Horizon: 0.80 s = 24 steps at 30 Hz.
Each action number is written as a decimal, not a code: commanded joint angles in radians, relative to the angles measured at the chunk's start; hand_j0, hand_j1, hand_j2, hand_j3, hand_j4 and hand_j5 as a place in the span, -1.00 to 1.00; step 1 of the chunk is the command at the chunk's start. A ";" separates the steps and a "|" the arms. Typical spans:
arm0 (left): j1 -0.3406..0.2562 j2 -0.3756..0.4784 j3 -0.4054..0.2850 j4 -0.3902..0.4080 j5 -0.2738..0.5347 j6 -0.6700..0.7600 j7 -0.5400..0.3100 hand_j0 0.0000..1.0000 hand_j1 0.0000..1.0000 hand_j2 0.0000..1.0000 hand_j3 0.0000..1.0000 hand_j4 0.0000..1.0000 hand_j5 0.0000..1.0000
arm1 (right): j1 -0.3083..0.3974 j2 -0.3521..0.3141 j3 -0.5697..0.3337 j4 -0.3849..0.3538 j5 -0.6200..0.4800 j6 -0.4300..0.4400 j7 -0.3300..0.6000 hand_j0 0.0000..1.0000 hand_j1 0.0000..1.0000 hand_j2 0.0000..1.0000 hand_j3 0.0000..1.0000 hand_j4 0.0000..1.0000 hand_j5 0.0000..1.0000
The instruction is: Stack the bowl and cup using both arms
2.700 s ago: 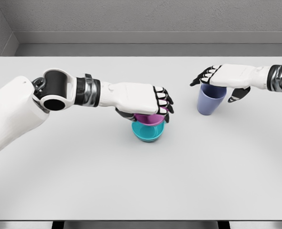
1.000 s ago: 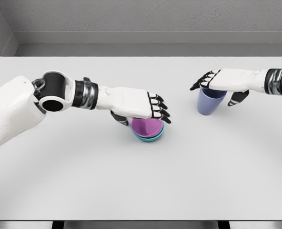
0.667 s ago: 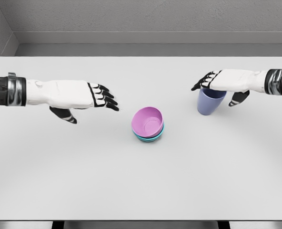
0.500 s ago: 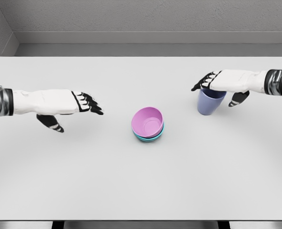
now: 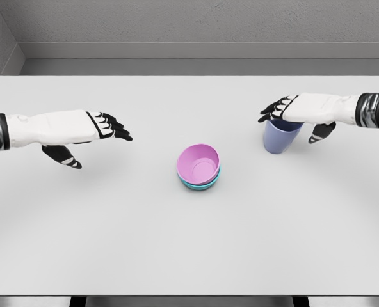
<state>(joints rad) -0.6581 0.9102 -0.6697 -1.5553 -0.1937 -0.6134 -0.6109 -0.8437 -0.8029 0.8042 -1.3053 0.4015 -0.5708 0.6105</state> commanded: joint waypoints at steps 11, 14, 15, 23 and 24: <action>-0.002 0.007 0.002 -0.005 0.005 0.003 0.000 1.00 1.00 1.00 1.00 1.00 1.00 | -0.005 0.021 -0.002 0.000 -0.003 0.003 0.000 0.64 0.64 0.64 0.64 0.64 0.64; -0.002 0.009 0.002 -0.006 0.005 0.003 0.000 1.00 1.00 1.00 1.00 1.00 1.00 | -0.005 0.027 -0.002 0.000 -0.003 0.003 0.000 0.54 0.54 0.54 0.54 0.54 0.54; -0.002 0.009 0.002 -0.005 0.005 0.003 0.000 1.00 1.00 1.00 1.00 1.00 1.00 | -0.005 0.028 -0.002 0.000 -0.003 0.003 0.000 0.50 0.50 0.50 0.50 0.50 0.50; -0.003 0.009 0.004 -0.006 0.005 0.003 0.000 1.00 1.00 1.00 1.00 1.00 1.00 | -0.005 0.028 -0.002 0.000 -0.004 -0.008 0.000 0.33 0.33 0.33 0.33 0.33 0.33; -0.003 0.009 0.004 -0.006 0.005 0.003 0.000 1.00 1.00 1.00 1.00 1.00 1.00 | -0.005 0.028 -0.002 0.000 -0.004 -0.008 0.000 0.32 0.32 0.32 0.32 0.32 0.32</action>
<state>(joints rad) -0.6611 0.9180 -0.6663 -1.5609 -0.1947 -0.6134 -0.6113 -0.8483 -0.7755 0.7998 -1.3052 0.4051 -0.5757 0.6063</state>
